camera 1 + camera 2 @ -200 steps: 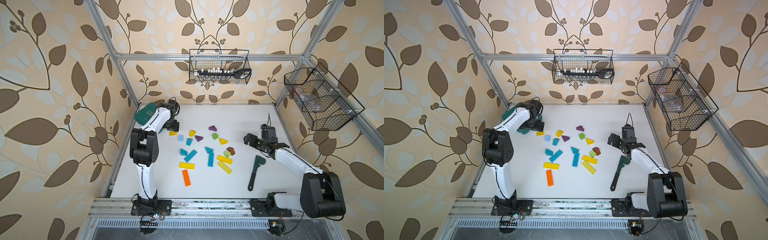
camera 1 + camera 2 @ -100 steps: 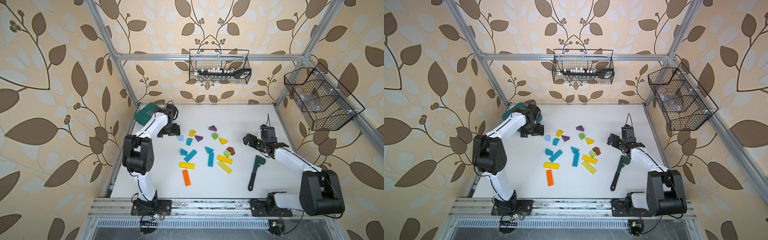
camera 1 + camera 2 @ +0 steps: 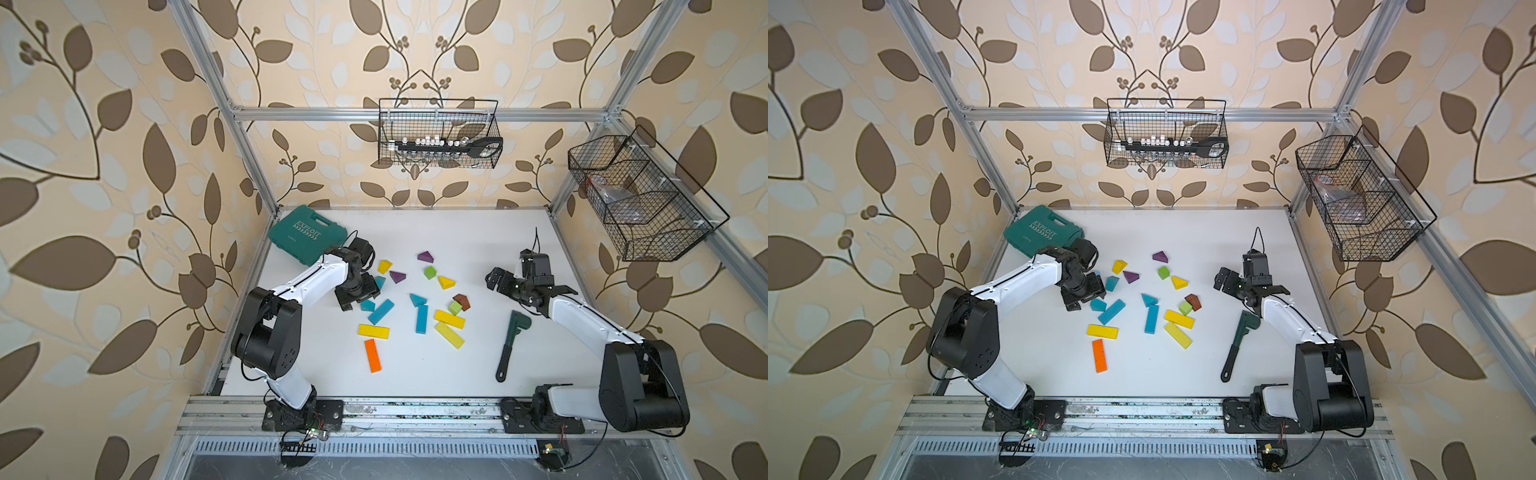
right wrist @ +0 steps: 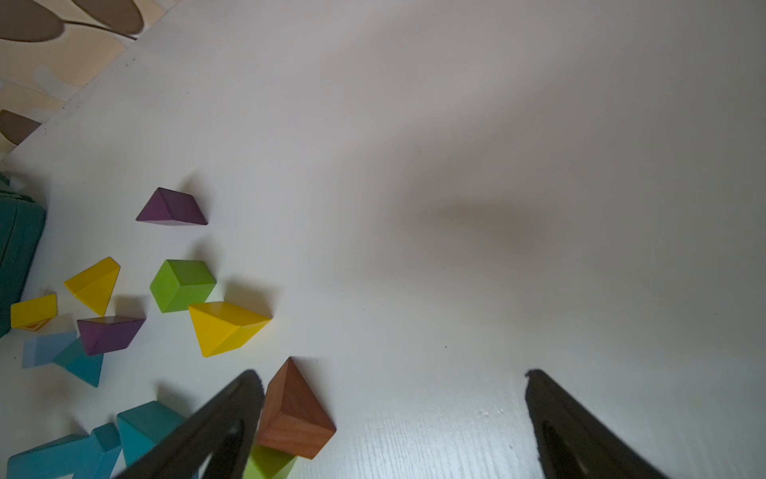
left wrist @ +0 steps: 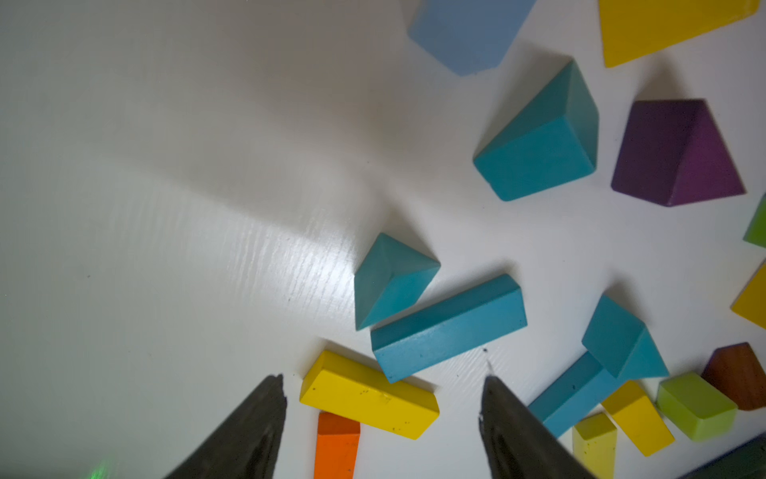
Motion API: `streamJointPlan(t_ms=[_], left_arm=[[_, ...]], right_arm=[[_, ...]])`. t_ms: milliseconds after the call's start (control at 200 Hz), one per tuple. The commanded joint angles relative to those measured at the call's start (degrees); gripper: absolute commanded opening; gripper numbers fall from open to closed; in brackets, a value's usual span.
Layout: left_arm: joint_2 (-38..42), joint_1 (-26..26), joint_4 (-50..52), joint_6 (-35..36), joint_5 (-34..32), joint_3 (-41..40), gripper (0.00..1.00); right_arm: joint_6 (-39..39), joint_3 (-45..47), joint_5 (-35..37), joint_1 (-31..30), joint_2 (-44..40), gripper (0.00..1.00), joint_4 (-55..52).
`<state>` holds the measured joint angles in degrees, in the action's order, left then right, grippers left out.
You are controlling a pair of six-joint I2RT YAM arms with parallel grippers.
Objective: Assemble a small pinwheel with building blocks
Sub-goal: Adjust the building block at the center of the board.
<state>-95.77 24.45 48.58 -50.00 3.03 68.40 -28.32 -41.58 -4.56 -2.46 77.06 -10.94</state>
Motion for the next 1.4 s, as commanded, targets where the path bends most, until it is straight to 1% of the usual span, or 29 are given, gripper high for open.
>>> streamJointPlan(t_ms=[0, 45, 185, 460, 600, 680, 765, 795, 850, 980, 1050, 1070, 1140, 1185, 1394], left_arm=[[-2.25, 0.05, -1.79, -2.38, 1.74, -0.64, 0.66], [-3.01, 0.08, -2.42, -2.21, 2.22, -0.49, 0.62], [-5.85, 0.98, -3.64, -2.22, 3.50, 1.23, 0.61], [-13.26, 4.57, -5.01, -2.38, 5.69, 7.16, 0.47], [-16.68, 6.02, -4.73, -2.39, 5.75, 12.01, 0.47], [-18.74, 6.53, -3.56, -1.07, 6.01, 15.70, 0.46], [-18.66, 7.02, -1.12, 0.13, 4.73, 18.31, 0.45], [-17.86, 7.10, -0.52, 0.33, 4.46, 18.30, 0.46], [-15.71, 7.15, -0.33, 0.98, 4.52, 17.37, 0.52], [-9.65, 7.08, -0.24, 1.89, 2.07, 12.53, 0.72], [-8.56, 6.46, 1.22, 2.08, -0.65, 11.27, 0.75], [-8.52, 6.16, 1.25, 2.37, -0.92, 11.03, 0.74], [-9.35, 5.07, 1.13, 3.06, -0.73, 10.94, 0.62], [-10.36, 4.43, 0.19, 3.89, -0.44, 11.45, 0.58], [-17.96, 2.90, 0.61, 7.73, -0.69, 20.49, 0.56]], right_arm=[[-0.43, -0.76, -0.73, 0.17, -0.06, 1.00, 0.03], [-0.45, -0.70, -0.66, 0.17, -0.08, 1.00, -0.06], [-0.36, -0.75, -0.48, 0.22, -0.28, 1.00, -0.18], [-0.07, -0.80, -0.06, 0.17, -0.65, 1.00, -0.69], [-0.12, -0.86, -0.08, 0.17, -0.63, 1.00, -0.64], [-0.11, -0.87, -0.24, 0.17, -0.44, 1.00, -0.49], [-0.16, -0.90, -0.36, 0.24, -0.41, 1.00, -0.49], [-0.16, -0.89, -0.41, 0.20, -0.33, 1.00, -0.49], [-0.32, -0.86, -0.60, 0.17, -0.25, 1.00, -0.26], [-0.57, -0.87, -1.18, 0.18, 0.15, 1.00, 0.10], [-0.69, -0.87, -1.37, 0.17, 0.33, 1.00, 0.29], [-0.69, -0.83, -1.42, 0.17, 0.29, 1.00, 0.30], [-0.81, -0.82, -1.71, 0.17, 0.44, 1.00, 0.38], [-0.82, -0.79, -1.71, 0.17, 0.31, 1.00, 0.33], [-0.29, -0.85, -0.85, 0.17, -0.53, 1.00, -0.44]])
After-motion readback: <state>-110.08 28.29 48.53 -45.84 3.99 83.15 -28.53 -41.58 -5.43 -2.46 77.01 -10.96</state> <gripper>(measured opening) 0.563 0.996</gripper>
